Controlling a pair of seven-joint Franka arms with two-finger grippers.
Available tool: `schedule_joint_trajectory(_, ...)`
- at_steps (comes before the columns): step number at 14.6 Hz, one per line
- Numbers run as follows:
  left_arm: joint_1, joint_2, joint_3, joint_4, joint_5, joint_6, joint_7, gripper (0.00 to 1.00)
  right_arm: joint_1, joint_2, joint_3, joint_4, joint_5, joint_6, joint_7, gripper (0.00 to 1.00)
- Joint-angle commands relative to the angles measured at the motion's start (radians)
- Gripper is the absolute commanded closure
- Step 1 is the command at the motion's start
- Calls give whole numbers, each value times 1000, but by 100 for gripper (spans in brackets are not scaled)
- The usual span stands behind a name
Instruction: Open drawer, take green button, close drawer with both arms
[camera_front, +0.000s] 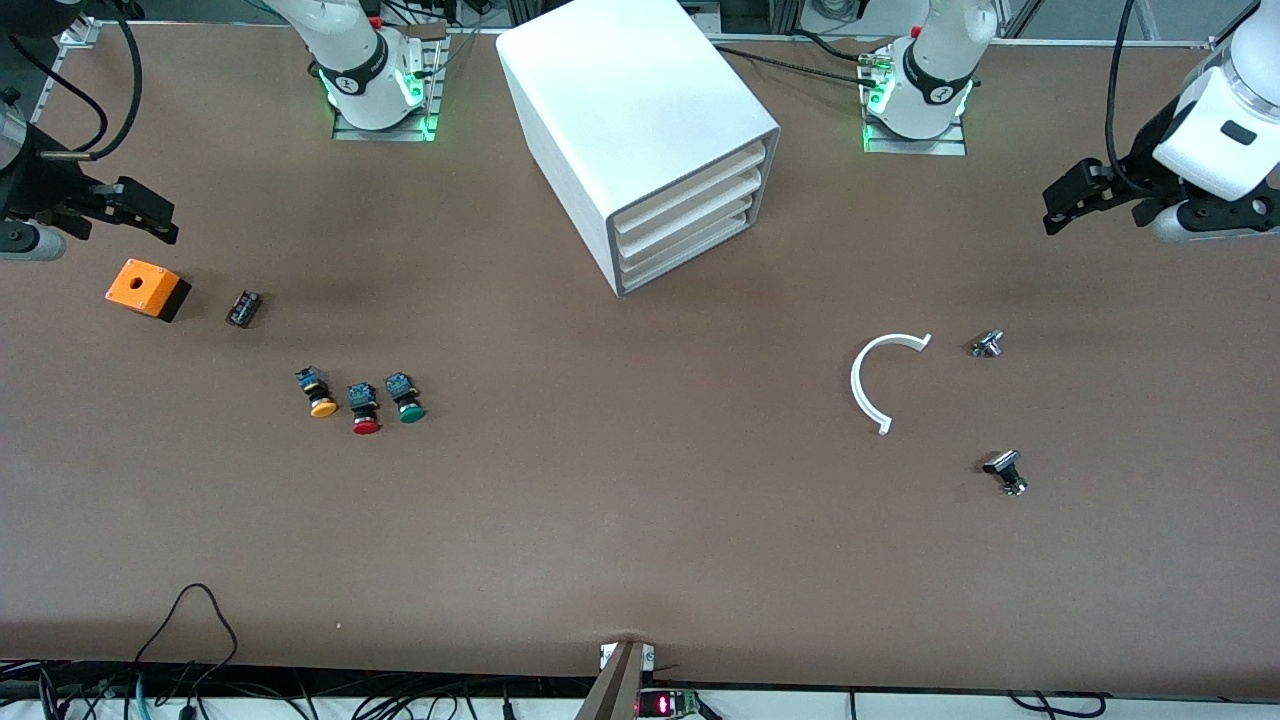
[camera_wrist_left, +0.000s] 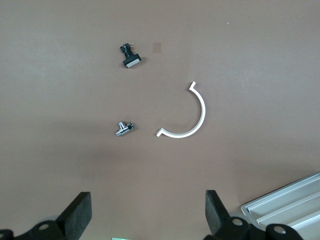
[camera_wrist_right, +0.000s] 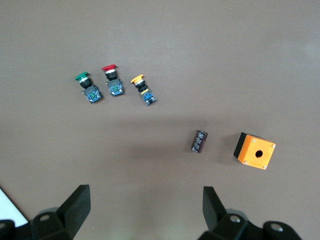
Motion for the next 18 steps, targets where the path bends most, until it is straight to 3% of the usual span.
schedule_joint_trajectory(1, -11, 16, 6, -23, 24, -5, 11, 0, 4, 8, 3, 45, 10, -13, 12, 1)
schedule_joint_trajectory(18, -7, 34, 6, -1, -24, -3, 11, 0, 27, 18, 6, 69, 8, -18, 9, 1)
